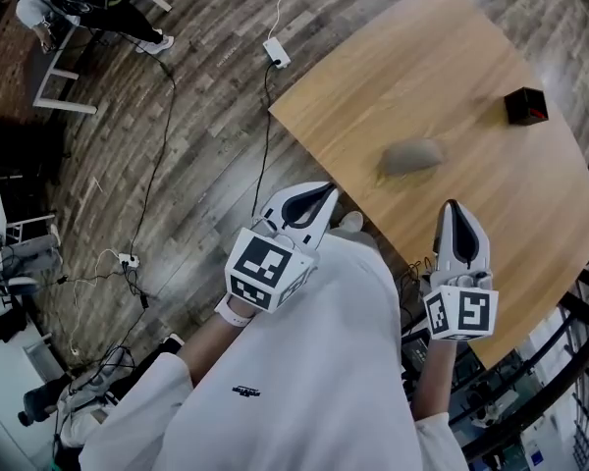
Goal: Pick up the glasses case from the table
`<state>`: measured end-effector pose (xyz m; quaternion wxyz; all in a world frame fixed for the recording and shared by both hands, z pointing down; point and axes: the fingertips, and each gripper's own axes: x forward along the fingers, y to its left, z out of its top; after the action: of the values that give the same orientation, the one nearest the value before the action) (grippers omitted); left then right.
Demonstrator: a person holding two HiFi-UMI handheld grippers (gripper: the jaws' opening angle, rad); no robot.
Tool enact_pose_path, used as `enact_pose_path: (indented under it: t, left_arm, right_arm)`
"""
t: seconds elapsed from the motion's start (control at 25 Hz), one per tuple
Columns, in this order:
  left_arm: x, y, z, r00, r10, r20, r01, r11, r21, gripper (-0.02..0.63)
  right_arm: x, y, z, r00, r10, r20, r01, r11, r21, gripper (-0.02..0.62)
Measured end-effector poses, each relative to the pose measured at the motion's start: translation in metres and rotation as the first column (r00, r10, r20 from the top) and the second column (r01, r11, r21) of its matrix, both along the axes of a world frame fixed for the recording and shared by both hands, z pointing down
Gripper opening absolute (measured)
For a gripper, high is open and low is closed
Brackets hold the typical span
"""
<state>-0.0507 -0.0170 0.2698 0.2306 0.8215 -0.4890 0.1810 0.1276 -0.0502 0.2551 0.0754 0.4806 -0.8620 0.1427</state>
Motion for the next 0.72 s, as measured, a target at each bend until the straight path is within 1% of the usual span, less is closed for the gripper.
enact_pose_path:
  t: [0.2, 0.44, 0.64, 0.72]
  left_arm:
    - [0.009, -0.009, 0.005, 1.0, 0.026, 0.005, -0.026, 0.999, -0.023, 0.006]
    - [0.029, -0.024, 0.012, 0.999, 0.053, 0.001, -0.053, 0.998, -0.034, 0.006]
    - [0.038, -0.028, 0.02, 0.999, 0.051, 0.002, -0.051, 0.998, -0.024, 0.006]
    - [0.036, -0.034, 0.025, 0.999, 0.036, 0.012, -0.036, 0.999, -0.015, 0.008]
  right_arm:
    - [0.005, -0.005, 0.002, 1.0, -0.001, -0.003, 0.001, 1.0, -0.012, 0.011]
    - [0.021, -0.018, 0.009, 1.0, 0.005, -0.019, -0.006, 1.0, -0.027, 0.011]
    - [0.026, -0.024, 0.019, 0.999, -0.012, -0.034, 0.011, 0.999, -0.036, 0.011]
    - [0.025, -0.029, 0.025, 0.999, -0.02, -0.038, 0.018, 0.999, -0.044, 0.011]
